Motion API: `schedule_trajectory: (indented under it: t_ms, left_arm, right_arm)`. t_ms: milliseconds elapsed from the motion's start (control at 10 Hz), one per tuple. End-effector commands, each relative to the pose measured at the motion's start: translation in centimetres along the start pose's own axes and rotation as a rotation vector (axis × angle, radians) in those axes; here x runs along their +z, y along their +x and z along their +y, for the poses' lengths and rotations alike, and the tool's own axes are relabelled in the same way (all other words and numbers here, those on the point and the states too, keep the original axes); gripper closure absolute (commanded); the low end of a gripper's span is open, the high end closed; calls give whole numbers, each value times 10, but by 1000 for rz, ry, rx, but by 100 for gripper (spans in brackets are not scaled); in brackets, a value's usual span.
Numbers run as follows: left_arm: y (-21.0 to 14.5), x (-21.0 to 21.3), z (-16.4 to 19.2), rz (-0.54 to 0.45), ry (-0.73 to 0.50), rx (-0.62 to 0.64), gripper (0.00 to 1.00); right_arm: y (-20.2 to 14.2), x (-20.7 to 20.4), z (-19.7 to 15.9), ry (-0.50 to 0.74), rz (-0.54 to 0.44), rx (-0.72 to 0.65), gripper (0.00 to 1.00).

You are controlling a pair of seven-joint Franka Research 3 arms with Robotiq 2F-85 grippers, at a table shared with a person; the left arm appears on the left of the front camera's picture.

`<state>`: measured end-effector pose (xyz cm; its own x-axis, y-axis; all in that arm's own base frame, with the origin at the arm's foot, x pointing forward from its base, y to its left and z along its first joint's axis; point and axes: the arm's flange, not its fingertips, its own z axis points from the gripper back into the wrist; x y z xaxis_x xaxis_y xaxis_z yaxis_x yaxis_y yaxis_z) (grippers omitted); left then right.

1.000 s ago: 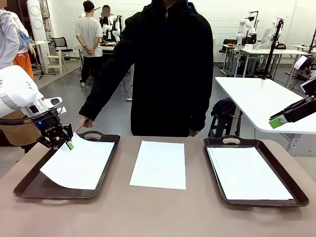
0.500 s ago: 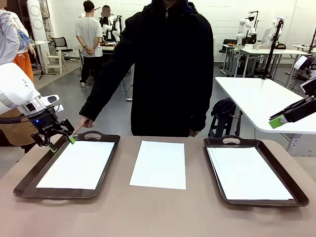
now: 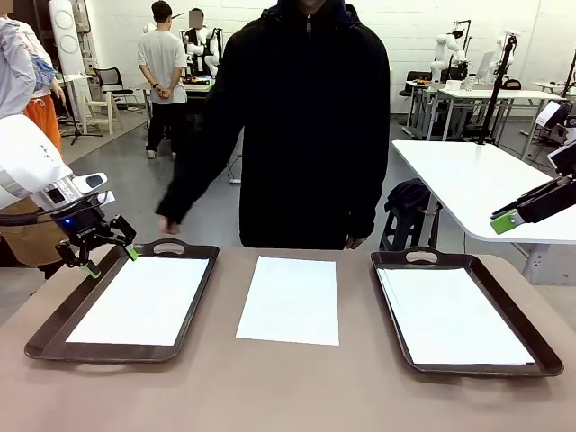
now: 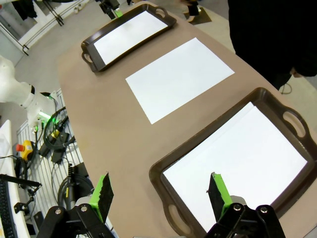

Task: Sort the A4 documents.
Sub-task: Place the A4 Paper in the designated Handle tray, then receive the A4 Paper.

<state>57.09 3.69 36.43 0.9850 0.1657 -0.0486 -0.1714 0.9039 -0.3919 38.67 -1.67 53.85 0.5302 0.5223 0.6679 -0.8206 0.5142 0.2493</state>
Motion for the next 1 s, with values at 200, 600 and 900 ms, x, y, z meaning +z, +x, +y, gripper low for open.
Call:
schedule_trajectory:
  t_ms: [200,600,900]
  left_arm:
    - [2,1,0,-3,0,-8,0]
    - [2,1,0,-3,0,-8,0]
    - [-1,-1,-25,-23,57,-67,0]
  right_arm:
    - [0,-2,0,5,-2,2,0]
    - [0,-2,0,5,-2,2,0]
    - [0,-2,0,5,-2,2,0]
